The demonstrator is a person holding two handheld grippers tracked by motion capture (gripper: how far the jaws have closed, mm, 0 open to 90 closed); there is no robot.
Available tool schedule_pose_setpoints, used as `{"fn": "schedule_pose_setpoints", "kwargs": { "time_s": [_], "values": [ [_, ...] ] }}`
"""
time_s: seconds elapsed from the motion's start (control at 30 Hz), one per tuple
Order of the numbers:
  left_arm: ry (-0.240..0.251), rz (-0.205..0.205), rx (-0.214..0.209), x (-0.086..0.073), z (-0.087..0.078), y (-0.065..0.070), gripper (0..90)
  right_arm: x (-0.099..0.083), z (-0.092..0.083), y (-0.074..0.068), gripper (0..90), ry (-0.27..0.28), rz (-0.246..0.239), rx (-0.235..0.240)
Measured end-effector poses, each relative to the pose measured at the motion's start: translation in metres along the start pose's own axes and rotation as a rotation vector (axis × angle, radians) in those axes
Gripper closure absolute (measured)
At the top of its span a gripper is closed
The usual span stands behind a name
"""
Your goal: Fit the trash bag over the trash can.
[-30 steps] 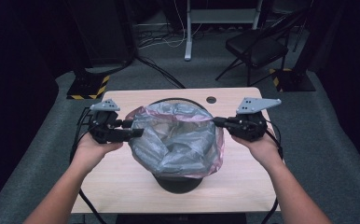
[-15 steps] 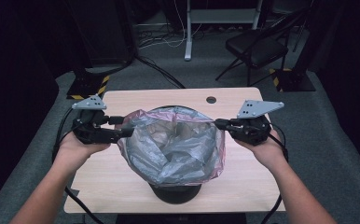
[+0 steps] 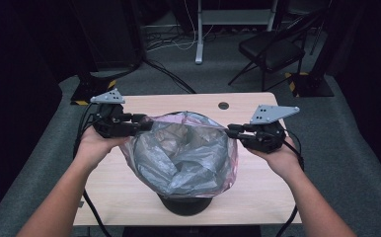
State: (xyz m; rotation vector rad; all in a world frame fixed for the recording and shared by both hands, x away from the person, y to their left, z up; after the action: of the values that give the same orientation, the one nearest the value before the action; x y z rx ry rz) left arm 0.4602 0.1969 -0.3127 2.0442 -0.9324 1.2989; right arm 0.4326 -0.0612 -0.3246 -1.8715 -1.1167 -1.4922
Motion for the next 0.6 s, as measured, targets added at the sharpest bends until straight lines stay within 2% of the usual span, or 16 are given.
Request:
{"fn": "schedule_pose_setpoints", "kwargs": {
  "time_s": [0.07,0.17,0.3,0.5,0.6],
  "values": [
    [0.007,0.008,0.017,0.003,0.002,-0.001,74.8,0.000,0.000,-0.001,85.2,-0.004,-0.010,-0.003],
    [0.009,0.027,0.050,0.008,0.008,-0.007,80.6,0.000,0.004,0.002,88.4,-0.018,-0.026,-0.024],
    [0.041,-0.010,0.063,0.010,0.017,-0.017,81.3,-0.003,0.011,0.009,88.7,-0.025,-0.013,-0.035],
    [0.031,-0.030,0.091,0.000,0.025,-0.035,81.2,-0.017,0.024,0.018,89.5,-0.069,0.027,-0.033],
    [0.021,-0.061,0.086,-0.010,0.030,-0.043,81.4,-0.025,0.030,0.020,89.6,-0.082,0.054,-0.019]
  ]
}}
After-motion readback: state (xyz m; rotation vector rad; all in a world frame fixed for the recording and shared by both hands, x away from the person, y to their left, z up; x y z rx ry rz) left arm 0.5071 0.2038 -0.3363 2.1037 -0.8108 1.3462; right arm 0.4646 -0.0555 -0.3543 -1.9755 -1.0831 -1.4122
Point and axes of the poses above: each handheld gripper's, and its own axes: z roughly forward along the jaws, x roughly out of its top, y roughly to its right, the point moved 10 cm from there along z, roughly forward along the jaws, and after that the axes turned 11 degrees about y, right-handed, at the moved point
